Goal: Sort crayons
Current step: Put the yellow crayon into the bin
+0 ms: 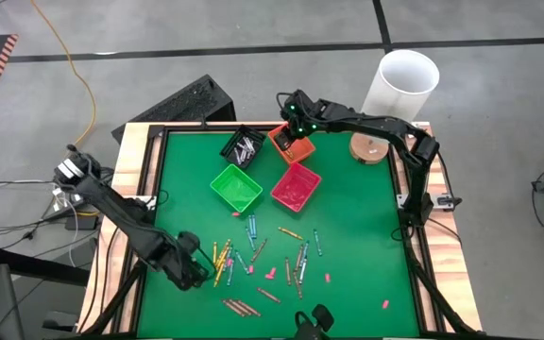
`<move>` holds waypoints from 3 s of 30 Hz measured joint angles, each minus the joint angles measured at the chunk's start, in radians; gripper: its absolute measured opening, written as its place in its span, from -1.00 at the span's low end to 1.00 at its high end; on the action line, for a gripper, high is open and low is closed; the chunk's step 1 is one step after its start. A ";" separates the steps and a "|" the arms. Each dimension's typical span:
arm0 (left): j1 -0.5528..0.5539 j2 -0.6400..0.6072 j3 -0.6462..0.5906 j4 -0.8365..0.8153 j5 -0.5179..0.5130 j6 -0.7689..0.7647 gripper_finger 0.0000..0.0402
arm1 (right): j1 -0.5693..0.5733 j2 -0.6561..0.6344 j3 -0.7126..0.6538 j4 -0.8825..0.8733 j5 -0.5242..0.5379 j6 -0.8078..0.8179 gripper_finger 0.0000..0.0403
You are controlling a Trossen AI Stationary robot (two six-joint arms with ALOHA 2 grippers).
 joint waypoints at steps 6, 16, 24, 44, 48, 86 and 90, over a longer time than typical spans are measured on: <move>-0.014 0.117 0.000 0.086 0.070 0.000 -0.02 | 0.000 0.000 0.000 0.000 -0.032 -0.006 -0.54; -0.059 0.265 0.005 0.132 0.142 0.020 -0.07 | 0.000 0.000 0.000 0.000 -0.099 -0.004 -0.54; -0.053 0.288 0.005 0.152 0.145 0.026 -0.65 | 0.000 0.000 0.000 -0.001 -0.104 0.005 -0.54; -0.022 0.121 0.049 0.055 -0.093 -0.067 -0.99 | 0.005 -0.143 0.000 0.090 -0.238 0.050 -0.54; 0.004 -0.012 0.050 0.020 -0.309 -0.106 -0.99 | 0.005 -0.225 0.000 0.128 -0.237 0.042 -0.54; 0.937 -0.299 0.051 0.866 -0.090 1.386 -0.99 | 0.196 -0.345 -0.001 0.351 -0.296 0.032 0.18; 0.978 -0.279 0.051 0.918 0.008 1.410 -0.99 | 0.221 -0.334 0.000 0.425 -0.246 0.032 0.20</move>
